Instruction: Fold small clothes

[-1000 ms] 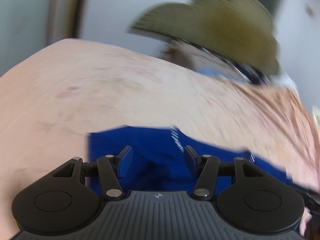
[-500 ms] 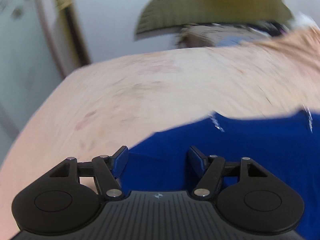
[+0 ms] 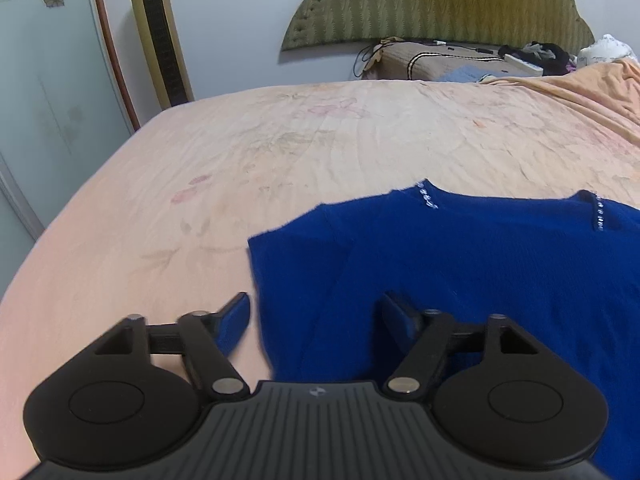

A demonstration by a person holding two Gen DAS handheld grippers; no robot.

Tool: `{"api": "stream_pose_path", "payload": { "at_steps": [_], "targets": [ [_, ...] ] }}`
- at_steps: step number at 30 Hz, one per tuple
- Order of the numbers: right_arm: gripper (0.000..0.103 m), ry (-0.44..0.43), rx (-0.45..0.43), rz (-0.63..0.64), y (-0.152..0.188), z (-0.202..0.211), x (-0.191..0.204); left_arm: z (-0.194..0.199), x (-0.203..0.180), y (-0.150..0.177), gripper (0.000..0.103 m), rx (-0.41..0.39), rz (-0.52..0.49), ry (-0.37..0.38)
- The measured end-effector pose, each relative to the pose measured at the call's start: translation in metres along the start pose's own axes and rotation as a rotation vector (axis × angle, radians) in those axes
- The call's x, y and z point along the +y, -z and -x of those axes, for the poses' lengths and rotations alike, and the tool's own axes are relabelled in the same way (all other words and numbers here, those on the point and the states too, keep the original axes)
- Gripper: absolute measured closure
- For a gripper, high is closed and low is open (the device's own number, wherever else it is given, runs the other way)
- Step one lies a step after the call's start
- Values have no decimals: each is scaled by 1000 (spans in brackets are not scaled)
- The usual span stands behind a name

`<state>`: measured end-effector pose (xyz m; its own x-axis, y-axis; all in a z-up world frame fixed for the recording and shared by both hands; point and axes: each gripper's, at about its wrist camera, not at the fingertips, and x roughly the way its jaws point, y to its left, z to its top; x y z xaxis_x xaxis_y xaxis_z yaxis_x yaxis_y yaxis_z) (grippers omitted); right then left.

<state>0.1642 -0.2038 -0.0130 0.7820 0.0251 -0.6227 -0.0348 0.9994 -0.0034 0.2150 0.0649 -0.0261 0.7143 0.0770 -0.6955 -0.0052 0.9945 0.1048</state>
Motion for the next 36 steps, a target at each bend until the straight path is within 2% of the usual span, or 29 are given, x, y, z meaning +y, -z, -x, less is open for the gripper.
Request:
{"api": "stream_pose_path", "payload": {
  "at_steps": [5,10,15,21,28,34,36],
  "targets": [
    [4,-49,-4,-3,4,16,6,8,-2,8,28,-6,4,5],
    [4,-30,50,30,17,9,14,16,2,16,28,0,17,17],
    [0,-27,47,25,24,9,15,26,8,29,26,-3,21,28],
    [0,-13,21,39,31,12,18,45,25,51,24,-28,50,107],
    [0,-22,5,30,38,19,10,57,45,80,24,2,58,222],
    [0,-24,3,33,38,17,11,72,46,96,25,3,2,237],
    [1,6,8,48,36,20,15,76,49,98,25,0,-6,239]
  ]
}}
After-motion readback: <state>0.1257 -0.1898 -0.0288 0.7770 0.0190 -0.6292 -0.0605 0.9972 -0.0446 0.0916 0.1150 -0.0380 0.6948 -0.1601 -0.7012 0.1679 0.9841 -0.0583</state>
